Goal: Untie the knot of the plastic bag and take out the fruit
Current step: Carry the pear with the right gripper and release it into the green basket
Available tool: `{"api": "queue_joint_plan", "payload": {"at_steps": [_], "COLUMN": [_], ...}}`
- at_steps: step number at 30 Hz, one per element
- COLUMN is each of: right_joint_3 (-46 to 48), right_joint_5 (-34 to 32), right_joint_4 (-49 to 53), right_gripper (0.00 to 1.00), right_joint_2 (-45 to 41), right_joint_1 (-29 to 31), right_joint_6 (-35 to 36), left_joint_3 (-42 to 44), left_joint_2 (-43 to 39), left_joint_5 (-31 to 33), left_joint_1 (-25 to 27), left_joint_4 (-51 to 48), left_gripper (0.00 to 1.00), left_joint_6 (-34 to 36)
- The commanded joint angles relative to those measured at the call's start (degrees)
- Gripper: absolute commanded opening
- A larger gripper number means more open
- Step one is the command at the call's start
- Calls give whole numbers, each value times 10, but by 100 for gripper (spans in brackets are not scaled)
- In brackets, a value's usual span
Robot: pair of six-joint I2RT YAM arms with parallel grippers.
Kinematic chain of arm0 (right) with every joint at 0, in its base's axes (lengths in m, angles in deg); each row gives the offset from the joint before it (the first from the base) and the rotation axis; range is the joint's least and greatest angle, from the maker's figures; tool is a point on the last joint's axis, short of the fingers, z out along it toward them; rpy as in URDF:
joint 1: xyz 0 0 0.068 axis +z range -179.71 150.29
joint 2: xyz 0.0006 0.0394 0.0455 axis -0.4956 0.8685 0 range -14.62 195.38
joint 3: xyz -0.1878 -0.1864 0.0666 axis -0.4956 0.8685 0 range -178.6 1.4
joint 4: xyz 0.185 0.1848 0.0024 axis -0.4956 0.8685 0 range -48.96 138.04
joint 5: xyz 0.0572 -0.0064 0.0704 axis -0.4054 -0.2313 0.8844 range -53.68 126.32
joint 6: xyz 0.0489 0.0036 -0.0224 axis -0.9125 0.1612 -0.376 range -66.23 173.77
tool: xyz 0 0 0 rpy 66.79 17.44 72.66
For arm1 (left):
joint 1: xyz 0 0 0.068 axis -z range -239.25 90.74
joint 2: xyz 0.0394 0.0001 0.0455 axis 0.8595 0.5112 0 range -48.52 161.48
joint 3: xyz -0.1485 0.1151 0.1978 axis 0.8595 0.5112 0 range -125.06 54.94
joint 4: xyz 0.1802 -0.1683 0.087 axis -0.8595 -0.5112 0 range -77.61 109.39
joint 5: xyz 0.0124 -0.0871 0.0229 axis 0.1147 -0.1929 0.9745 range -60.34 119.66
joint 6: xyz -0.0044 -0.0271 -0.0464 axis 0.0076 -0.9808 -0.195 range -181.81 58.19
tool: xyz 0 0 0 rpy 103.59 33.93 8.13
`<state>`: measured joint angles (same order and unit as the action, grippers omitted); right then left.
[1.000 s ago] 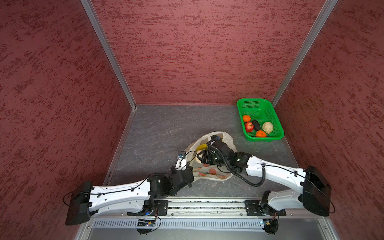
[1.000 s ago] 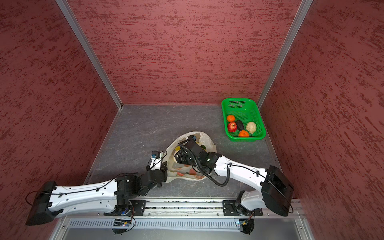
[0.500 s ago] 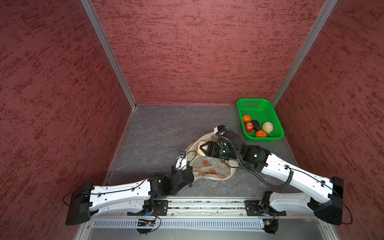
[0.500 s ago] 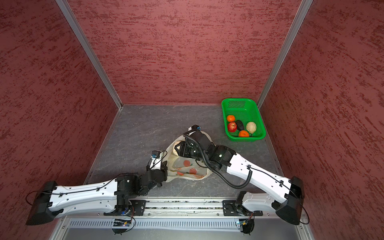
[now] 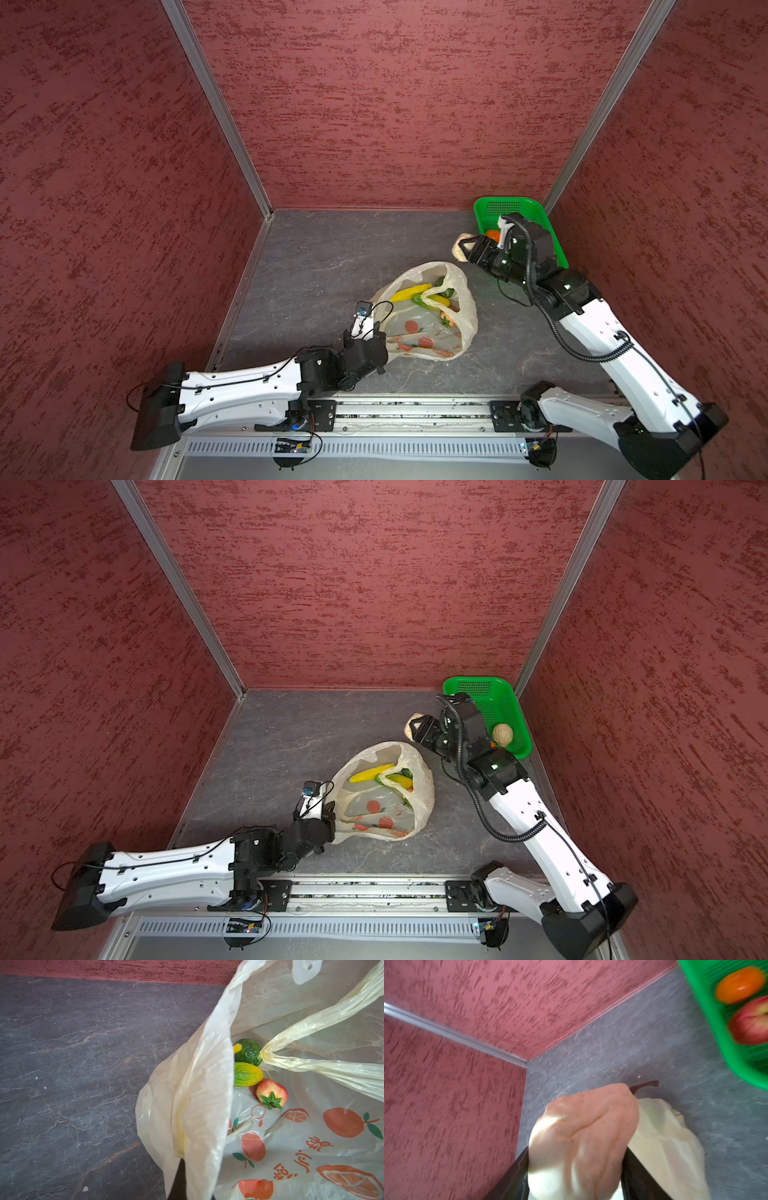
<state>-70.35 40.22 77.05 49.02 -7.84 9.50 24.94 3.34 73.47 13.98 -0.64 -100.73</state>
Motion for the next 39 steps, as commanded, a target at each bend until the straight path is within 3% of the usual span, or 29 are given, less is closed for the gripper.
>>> {"api": "queue_joint_plan", "payload": {"at_steps": [1, 7, 14, 19, 32, 39], "right_joint_3": [15, 52, 89, 59, -126, -156], "right_joint_5": [34, 54, 29, 14, 16, 0], "right_joint_4": [-12, -100, -242, -308, -287, -261], "right_gripper": [56, 56, 56, 56, 59, 80], "right_joint_2": [-7, 42, 146, 262, 504, 533], "right_joint_1": [-78, -195, -273, -306, -346, -348], "right_joint_6": [54, 75, 62, 52, 73, 84], "left_joint_3": [-10, -12, -12, -17, -32, -38], "left_joint_2": [-4, 0, 1, 14, 33, 30], "left_joint_5": [9, 7, 7, 6, 23, 34], "left_joint_1": [-1, 0, 1, 8, 18, 19], "left_joint_4": [5, 4, 2, 3, -16, -32], "left_gripper": [0, 0, 0, 0, 0, 0], "left_joint_6": [5, 3, -2, -10, -33, -40]}}
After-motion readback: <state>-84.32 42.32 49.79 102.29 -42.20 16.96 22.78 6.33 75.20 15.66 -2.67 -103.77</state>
